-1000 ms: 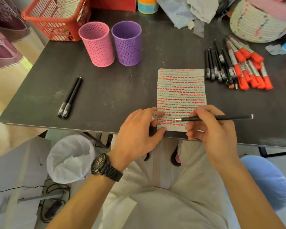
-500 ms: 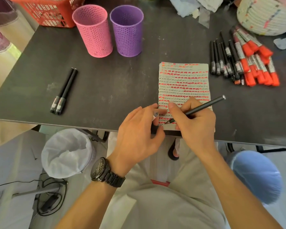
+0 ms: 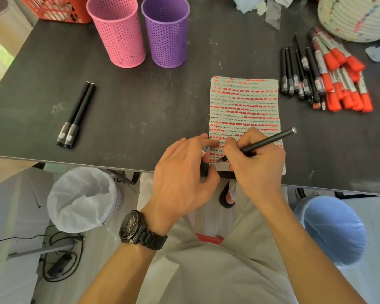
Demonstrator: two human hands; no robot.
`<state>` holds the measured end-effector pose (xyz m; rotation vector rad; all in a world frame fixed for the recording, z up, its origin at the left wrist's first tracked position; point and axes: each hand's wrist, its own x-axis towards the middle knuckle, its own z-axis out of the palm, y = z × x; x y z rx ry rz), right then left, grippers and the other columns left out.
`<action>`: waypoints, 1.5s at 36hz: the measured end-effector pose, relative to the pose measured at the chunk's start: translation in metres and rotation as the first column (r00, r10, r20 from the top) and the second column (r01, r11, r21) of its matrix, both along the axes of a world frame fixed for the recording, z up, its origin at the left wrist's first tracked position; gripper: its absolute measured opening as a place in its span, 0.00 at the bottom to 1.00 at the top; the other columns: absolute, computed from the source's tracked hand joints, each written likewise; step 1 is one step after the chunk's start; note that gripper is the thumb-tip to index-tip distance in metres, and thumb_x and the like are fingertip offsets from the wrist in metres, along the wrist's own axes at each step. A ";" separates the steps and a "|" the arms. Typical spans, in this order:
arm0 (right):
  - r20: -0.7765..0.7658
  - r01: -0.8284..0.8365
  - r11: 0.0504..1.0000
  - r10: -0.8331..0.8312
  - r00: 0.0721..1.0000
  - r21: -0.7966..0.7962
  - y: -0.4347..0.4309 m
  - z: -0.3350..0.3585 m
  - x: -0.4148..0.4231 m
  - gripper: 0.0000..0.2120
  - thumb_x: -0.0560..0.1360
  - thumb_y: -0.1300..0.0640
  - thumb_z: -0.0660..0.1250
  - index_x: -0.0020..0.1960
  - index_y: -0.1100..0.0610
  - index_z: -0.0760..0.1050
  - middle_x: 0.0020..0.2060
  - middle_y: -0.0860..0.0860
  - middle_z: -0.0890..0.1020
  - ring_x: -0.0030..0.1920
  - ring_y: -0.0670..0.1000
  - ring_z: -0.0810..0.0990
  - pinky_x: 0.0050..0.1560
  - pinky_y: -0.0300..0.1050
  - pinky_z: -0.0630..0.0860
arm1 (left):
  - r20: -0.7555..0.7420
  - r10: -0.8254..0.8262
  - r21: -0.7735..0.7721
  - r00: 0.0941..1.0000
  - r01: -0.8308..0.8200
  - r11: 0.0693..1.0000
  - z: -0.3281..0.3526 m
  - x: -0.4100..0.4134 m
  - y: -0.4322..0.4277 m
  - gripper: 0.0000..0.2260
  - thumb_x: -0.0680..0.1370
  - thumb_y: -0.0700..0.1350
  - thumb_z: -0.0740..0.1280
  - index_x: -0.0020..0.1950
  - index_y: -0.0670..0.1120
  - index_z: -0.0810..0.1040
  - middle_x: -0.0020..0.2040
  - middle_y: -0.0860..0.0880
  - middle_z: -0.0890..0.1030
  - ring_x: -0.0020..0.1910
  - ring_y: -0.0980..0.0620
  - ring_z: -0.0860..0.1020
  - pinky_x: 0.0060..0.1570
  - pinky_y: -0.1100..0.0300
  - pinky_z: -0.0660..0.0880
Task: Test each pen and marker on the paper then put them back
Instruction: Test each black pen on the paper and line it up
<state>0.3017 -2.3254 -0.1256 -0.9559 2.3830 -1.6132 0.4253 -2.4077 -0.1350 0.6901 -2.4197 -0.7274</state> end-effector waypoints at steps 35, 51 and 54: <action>-0.052 -0.020 1.000 0.020 0.998 -0.004 0.000 -0.002 -0.003 0.12 0.73 0.52 0.66 0.34 0.53 0.68 0.27 0.52 0.76 0.26 0.54 0.78 0.29 0.51 0.74 | -0.009 -0.014 -0.010 1.000 0.014 1.000 -0.003 0.001 -0.002 0.18 0.74 0.48 0.64 0.63 0.48 0.78 0.44 0.63 0.67 0.67 0.58 0.76 0.67 0.51 0.72; -0.002 0.027 0.999 -0.027 1.000 -0.025 0.000 0.000 -0.002 0.14 0.76 0.52 0.68 0.35 0.52 0.68 0.27 0.52 0.77 0.27 0.54 0.79 0.29 0.54 0.76 | 0.009 0.005 0.054 1.000 -0.005 0.999 -0.001 0.002 -0.001 0.16 0.73 0.48 0.66 0.60 0.50 0.77 0.51 0.58 0.81 0.67 0.60 0.74 0.68 0.56 0.70; 0.098 0.071 0.990 -0.059 0.993 -0.122 0.000 0.003 -0.004 0.17 0.77 0.52 0.71 0.33 0.50 0.69 0.25 0.48 0.78 0.27 0.47 0.80 0.30 0.44 0.78 | 0.015 0.013 0.066 1.000 -0.014 0.998 0.001 0.002 -0.001 0.13 0.73 0.49 0.65 0.58 0.54 0.73 0.58 0.57 0.82 0.67 0.59 0.75 0.67 0.55 0.71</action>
